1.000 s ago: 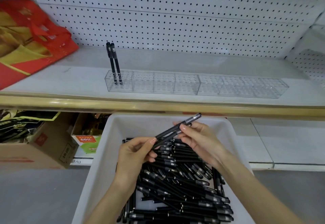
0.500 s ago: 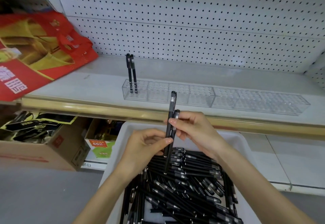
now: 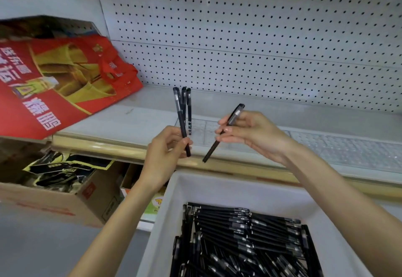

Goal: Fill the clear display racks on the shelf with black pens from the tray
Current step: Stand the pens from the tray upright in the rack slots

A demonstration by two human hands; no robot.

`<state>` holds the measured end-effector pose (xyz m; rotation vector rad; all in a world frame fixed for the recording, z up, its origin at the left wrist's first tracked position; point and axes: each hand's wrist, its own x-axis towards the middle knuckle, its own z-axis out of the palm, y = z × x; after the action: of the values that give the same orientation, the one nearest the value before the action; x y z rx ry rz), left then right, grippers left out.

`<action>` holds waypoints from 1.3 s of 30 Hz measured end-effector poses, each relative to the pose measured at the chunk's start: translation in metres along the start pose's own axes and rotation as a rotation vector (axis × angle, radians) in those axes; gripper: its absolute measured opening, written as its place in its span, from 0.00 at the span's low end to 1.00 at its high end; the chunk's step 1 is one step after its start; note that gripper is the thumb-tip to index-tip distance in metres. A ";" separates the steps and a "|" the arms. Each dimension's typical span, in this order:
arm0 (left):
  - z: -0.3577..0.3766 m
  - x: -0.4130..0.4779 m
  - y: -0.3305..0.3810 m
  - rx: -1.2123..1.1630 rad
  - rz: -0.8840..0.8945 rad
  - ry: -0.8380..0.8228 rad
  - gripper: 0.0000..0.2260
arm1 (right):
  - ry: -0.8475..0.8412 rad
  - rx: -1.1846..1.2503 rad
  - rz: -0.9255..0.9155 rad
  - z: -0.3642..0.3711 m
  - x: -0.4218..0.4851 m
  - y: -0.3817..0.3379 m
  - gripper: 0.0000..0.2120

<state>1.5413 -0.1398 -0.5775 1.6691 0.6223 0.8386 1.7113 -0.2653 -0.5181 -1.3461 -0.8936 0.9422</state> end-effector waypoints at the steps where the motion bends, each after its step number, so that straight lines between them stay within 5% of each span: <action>1: -0.003 0.006 -0.003 0.029 0.005 0.019 0.05 | 0.018 -0.020 -0.022 0.001 0.009 -0.006 0.06; 6: -0.017 0.036 -0.016 0.114 -0.006 0.074 0.05 | 0.189 -0.246 -0.131 0.006 0.055 -0.020 0.06; 14: -0.020 0.062 -0.018 0.094 0.010 0.031 0.08 | 0.067 -0.330 -0.100 0.004 0.106 -0.008 0.03; 39: -0.022 0.056 -0.029 -0.091 -0.088 -0.017 0.09 | 0.070 -0.874 -0.079 0.006 0.130 0.018 0.10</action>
<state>1.5587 -0.0772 -0.5910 1.5545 0.6322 0.7772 1.7538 -0.1426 -0.5371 -2.0347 -1.3694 0.4248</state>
